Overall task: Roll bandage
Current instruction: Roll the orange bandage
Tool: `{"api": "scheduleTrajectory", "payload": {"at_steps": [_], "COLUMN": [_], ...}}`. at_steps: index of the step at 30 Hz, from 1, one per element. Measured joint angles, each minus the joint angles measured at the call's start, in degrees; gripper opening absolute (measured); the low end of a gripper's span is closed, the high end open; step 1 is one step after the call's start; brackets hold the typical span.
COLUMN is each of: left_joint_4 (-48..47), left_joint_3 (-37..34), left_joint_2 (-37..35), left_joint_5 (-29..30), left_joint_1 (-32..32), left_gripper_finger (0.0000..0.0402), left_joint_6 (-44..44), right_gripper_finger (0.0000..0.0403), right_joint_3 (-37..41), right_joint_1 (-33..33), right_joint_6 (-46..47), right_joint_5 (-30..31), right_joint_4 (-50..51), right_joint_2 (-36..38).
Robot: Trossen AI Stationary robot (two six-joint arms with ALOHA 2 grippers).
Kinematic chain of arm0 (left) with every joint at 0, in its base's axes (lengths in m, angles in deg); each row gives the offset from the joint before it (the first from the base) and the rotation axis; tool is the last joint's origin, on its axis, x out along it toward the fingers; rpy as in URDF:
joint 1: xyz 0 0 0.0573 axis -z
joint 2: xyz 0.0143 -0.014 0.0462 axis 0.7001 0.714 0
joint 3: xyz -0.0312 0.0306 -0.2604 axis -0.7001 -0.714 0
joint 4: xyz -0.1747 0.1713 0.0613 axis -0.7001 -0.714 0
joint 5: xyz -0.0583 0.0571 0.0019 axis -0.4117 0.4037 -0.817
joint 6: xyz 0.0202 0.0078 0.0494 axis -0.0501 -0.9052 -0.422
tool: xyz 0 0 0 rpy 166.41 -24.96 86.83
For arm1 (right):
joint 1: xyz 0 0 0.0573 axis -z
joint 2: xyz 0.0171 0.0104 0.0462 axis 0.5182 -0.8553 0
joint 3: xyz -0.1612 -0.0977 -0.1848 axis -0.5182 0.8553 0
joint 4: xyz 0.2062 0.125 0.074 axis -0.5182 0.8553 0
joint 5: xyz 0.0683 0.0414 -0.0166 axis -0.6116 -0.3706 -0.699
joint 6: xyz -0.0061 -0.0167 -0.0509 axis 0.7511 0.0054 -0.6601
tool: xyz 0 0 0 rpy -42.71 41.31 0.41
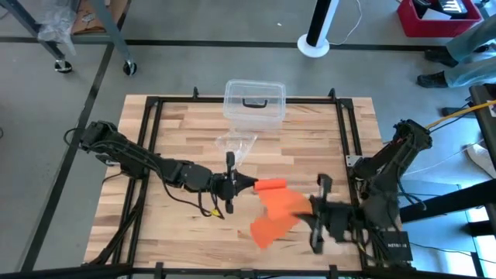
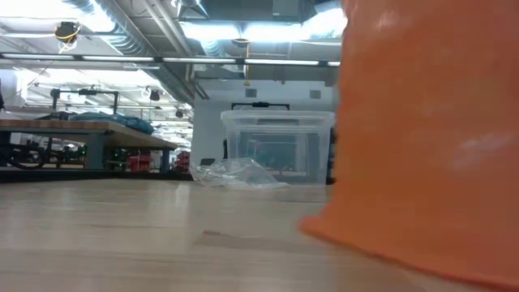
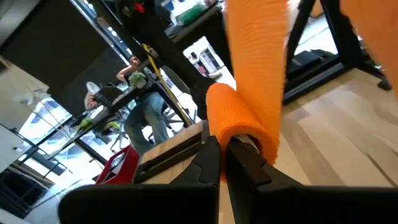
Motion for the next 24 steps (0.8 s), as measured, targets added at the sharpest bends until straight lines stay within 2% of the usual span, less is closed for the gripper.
{"api": "scheduleTrajectory", "payload": {"at_steps": [7,13,21,24], "left_joint_4": [0.0,1.2,1.3,1.3], "left_joint_3": [0.0,0.0,0.0,0.0], "left_joint_2": [3.5,3.9,3.9,3.9], "left_joint_5": [0.0,0.3,0.2,0.2], "left_joint_1": [1.8,3.3,4.6,4.5], "left_gripper_finger": [0.0,0.0,0.0,0.0], "left_joint_6": [-0.1,-1.4,-2.7,-2.7], "right_gripper_finger": [0.0005,0.0005,0.0005,0.0005], "right_joint_3": [-6.0,-6.4,-5.6,-5.6], "right_joint_1": [8.6,13.9,20.2,22.6], "right_joint_6": [3.2,2.9,11.0,15.6], "right_joint_5": [-1.3,-2.8,-3.4,-5.7], "right_joint_4": [4.3,6.2,18.8,24.3], "right_joint_2": [0.0,2.3,5.5,5.8]}}
